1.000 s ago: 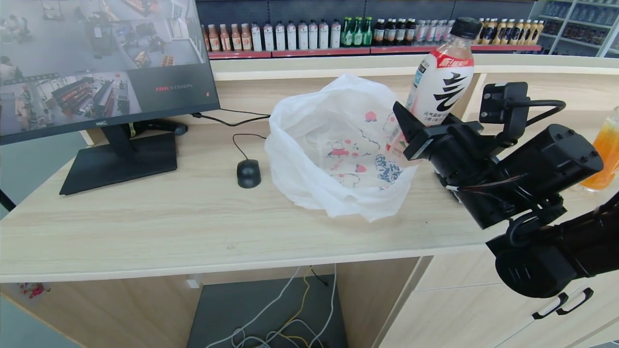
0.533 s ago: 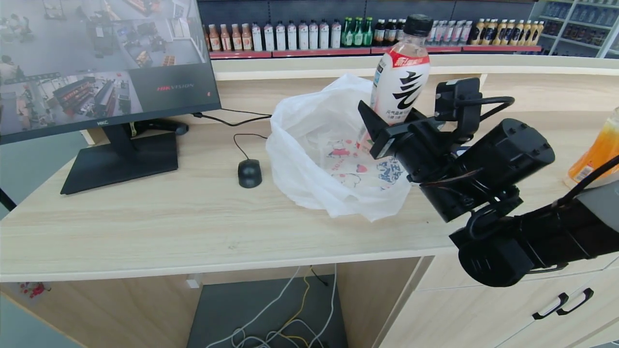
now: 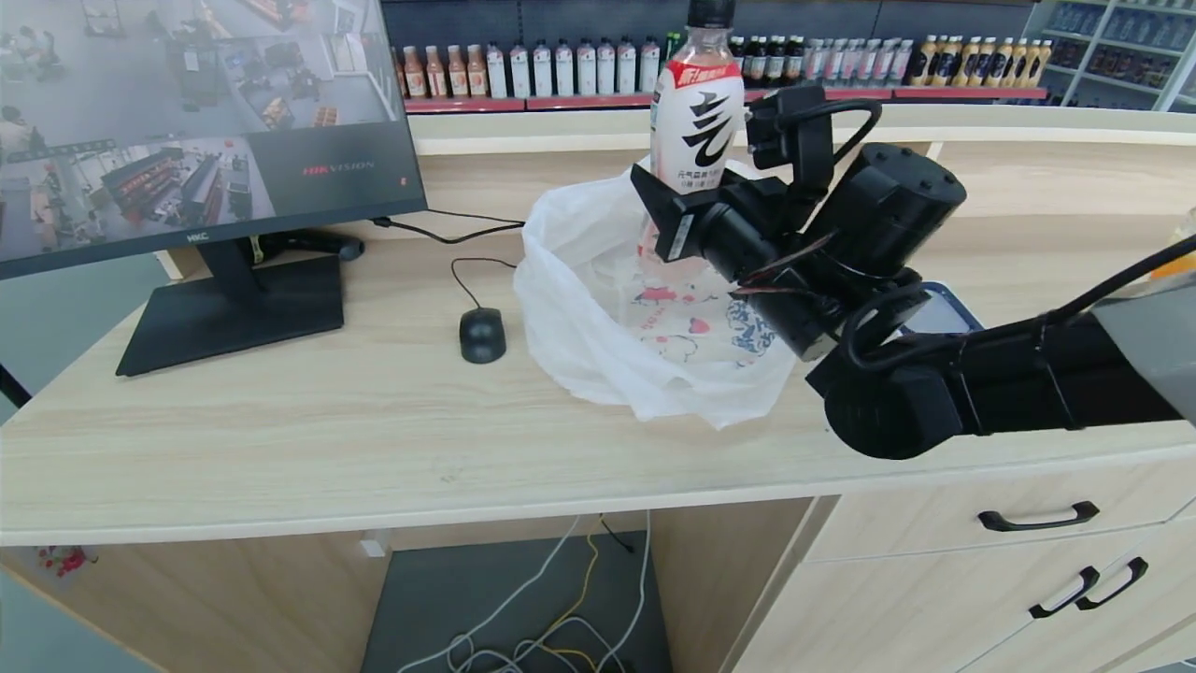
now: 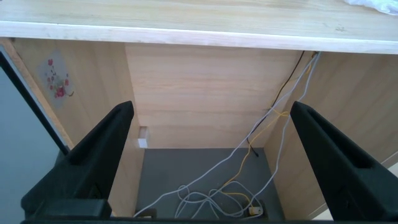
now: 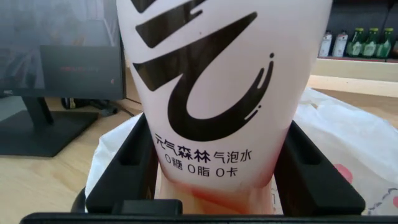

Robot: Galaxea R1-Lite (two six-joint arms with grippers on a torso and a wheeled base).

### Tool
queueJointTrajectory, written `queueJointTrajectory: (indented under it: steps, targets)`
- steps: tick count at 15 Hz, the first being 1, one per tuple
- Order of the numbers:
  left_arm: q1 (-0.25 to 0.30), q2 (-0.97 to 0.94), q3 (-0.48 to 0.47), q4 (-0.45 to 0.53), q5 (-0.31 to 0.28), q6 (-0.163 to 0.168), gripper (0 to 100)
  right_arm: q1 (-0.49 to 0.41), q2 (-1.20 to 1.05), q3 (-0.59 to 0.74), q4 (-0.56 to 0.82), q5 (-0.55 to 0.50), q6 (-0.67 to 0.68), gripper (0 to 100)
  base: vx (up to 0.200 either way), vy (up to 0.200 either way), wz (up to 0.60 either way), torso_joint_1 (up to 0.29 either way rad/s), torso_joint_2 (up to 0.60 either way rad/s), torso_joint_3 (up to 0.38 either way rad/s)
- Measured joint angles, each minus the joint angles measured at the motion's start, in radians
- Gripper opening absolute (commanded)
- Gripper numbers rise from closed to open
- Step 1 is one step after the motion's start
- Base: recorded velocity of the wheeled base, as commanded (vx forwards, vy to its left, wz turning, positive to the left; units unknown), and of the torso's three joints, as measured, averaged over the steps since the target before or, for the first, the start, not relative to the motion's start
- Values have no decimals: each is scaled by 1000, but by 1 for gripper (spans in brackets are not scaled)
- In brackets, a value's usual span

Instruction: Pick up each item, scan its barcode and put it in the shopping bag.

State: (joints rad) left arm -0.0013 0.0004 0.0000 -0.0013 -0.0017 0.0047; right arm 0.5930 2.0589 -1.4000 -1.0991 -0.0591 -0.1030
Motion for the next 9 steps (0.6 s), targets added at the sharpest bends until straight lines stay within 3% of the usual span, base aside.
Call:
queueJointTrajectory:
  steps: [4,9]
  targets:
    - [0,0,0,0,0,0,100,-7,87,-195,130,-2,4,0,0,0,0,0,0,0]
    - [0,0,0,0,0,0,100,-37,179,-267,144,1,12,0,0,0,0,0,0,0]
